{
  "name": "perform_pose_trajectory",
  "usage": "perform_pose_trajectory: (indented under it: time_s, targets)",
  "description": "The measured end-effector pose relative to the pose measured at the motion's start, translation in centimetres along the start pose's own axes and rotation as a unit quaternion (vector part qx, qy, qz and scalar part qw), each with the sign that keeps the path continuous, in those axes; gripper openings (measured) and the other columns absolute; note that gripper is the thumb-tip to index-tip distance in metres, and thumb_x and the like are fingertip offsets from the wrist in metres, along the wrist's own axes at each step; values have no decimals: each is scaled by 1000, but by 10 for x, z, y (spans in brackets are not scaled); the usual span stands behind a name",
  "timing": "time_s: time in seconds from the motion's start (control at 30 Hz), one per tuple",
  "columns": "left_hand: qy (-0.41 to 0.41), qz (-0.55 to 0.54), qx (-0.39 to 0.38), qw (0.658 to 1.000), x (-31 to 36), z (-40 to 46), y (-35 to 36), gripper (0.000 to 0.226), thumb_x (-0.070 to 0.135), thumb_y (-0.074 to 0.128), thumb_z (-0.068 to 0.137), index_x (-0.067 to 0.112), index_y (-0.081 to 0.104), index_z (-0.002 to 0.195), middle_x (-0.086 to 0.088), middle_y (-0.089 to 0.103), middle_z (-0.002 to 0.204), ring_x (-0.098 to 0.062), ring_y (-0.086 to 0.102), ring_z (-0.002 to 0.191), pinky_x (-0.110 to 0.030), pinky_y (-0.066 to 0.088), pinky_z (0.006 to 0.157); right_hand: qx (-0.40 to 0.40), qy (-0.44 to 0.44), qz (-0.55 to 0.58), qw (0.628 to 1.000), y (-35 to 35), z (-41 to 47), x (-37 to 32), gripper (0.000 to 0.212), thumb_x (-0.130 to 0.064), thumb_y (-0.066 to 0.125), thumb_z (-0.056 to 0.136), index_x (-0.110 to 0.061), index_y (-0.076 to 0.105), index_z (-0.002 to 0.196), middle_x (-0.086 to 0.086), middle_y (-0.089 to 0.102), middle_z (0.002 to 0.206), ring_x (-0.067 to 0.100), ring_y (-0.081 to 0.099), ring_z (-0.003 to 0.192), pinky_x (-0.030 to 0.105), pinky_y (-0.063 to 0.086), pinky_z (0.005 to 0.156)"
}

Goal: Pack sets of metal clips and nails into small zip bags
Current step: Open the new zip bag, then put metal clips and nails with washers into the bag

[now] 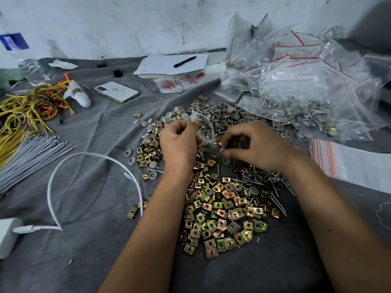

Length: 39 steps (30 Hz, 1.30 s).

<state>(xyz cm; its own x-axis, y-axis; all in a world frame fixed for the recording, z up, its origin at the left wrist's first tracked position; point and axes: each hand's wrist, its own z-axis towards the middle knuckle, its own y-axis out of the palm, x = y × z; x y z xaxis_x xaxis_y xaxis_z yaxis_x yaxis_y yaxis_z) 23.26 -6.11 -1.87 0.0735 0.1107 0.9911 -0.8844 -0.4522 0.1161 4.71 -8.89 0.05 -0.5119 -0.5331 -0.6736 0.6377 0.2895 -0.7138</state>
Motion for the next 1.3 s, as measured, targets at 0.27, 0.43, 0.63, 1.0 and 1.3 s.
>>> perform_pose_trajectory:
  time_s: [0.27, 0.43, 0.63, 1.0, 1.3]
  targets:
    - [75, 70, -50, 993, -4, -3, 3, 29, 14, 67, 98, -6, 63, 77, -13, 62, 60, -24, 57, 54, -41, 52, 58, 238, -114, -24, 964, 9, 4, -13, 16, -12, 87, 80, -13, 79, 93, -6, 70, 84, 4, 65, 77, 15, 51, 68]
    - [69, 68, -48, 994, -5, -2, 3, 30, 15, 66, 99, -6, 63, 78, -11, 63, 60, -21, 59, 50, -33, 51, 54, 235, -94, -85, 964, 15, 8, -9, 21, -12, 87, 78, -13, 80, 98, -12, 64, 85, -10, 56, 75, 4, 40, 69]
    - [41, 46, -36, 997, -5, -1, 3, 30, 14, 66, 98, 11, 63, 69, -5, 61, 55, -24, 58, 53, -42, 52, 61, 216, -79, -38, 973, 1, 1, -3, 8, -24, 81, 86, -19, 76, 90, -12, 69, 83, 3, 64, 80, 11, 47, 69]
    - [8, 15, -14, 1000, -4, 0, 3, 36, 18, 66, 99, 17, 61, 63, -2, 62, 54, -22, 54, 52, -41, 48, 62, -36, 21, -111, 993, -2, 2, 6, 19, -42, 85, 77, -34, 74, 89, -13, 61, 101, 11, 50, 104, 36, 41, 90]
    - [74, 83, -52, 992, -2, -6, 4, 26, 14, 67, 99, 3, 65, 75, 1, 62, 54, -16, 57, 47, -27, 46, 49, 237, -120, -63, 962, 8, 6, -8, 24, -22, 83, 84, -18, 78, 107, -2, 63, 96, 13, 58, 93, 18, 41, 77]
